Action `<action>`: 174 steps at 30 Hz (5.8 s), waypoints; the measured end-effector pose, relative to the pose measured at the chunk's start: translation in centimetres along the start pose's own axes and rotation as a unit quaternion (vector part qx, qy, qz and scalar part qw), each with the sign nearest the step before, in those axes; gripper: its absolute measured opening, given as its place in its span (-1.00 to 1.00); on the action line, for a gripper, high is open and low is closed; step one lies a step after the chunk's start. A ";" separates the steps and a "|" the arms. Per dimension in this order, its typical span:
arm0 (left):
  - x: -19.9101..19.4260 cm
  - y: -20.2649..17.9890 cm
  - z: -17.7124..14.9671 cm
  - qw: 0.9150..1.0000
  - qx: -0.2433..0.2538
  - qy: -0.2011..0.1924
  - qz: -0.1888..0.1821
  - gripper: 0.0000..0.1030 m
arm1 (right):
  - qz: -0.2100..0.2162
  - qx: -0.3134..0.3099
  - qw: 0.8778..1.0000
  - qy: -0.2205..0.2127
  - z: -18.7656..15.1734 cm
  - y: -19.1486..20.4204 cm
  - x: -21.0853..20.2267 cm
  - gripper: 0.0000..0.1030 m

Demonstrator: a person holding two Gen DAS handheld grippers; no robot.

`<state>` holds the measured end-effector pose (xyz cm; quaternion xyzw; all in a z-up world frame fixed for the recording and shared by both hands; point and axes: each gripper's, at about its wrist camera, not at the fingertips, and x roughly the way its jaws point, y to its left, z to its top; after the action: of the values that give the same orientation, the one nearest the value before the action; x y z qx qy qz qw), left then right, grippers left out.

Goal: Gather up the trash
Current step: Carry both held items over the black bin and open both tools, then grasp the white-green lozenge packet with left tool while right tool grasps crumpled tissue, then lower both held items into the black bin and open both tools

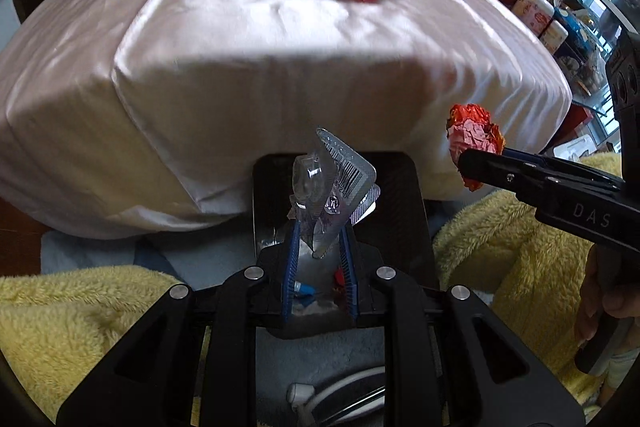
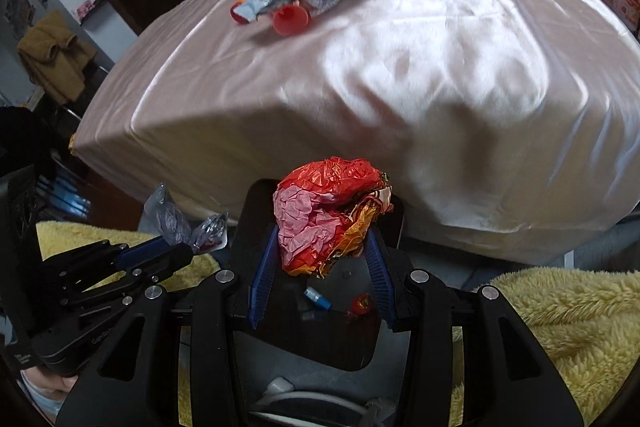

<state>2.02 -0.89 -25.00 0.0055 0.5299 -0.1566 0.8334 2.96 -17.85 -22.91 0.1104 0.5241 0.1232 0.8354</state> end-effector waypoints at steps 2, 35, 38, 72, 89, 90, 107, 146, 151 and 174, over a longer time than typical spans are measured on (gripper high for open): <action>0.9 0.1 -0.6 1.000 0.002 0.014 0.004 -0.63 | 0.003 0.008 1.000 0.012 -0.5 -0.3 0.8 -0.14; -1.2 1.0 1.6 0.999 0.001 -0.013 0.031 0.47 | 0.012 0.055 0.998 -0.037 2.2 -1.9 -2.7 0.42; -2.1 1.0 2.7 0.999 -0.003 -0.025 0.030 0.49 | 0.007 0.054 0.997 -0.047 3.3 -2.2 -3.2 0.42; -2.0 -2.4 18.9 0.995 0.063 -0.076 0.013 0.53 | -0.024 0.020 0.994 -0.109 21.1 -3.7 -3.2 0.41; 2.7 -4.8 21.1 0.994 0.101 -0.046 -0.007 0.52 | -0.025 0.011 0.997 -0.070 24.3 -3.7 2.2 -0.58; 2.9 -4.8 21.1 0.994 0.103 -0.045 -0.005 0.47 | -0.024 0.011 0.997 -0.069 24.2 -3.7 2.2 -0.59; -1.3 -2.0 21.3 0.994 0.058 -0.095 -0.009 -0.60 | -0.012 0.003 0.993 -0.116 24.0 -2.7 -2.7 -0.66; -2.9 0.1 0.9 0.999 0.003 -0.029 -0.015 -0.61 | 0.011 -0.031 0.999 -0.022 1.8 0.5 -2.7 -0.66; -0.1 0.5 -0.9 1.000 0.004 0.007 -0.023 -0.61 | 0.019 -0.015 1.000 0.005 0.2 -0.3 -0.6 -0.66; 2.0 0.8 -1.0 0.999 0.006 0.035 -0.018 -0.25 | 0.024 0.010 0.999 0.020 0.0 -1.1 1.2 0.11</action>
<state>2.17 -0.45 -27.30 0.0068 0.5579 -0.1742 0.8114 3.55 -18.53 -24.35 0.1283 0.5389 0.1401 0.8206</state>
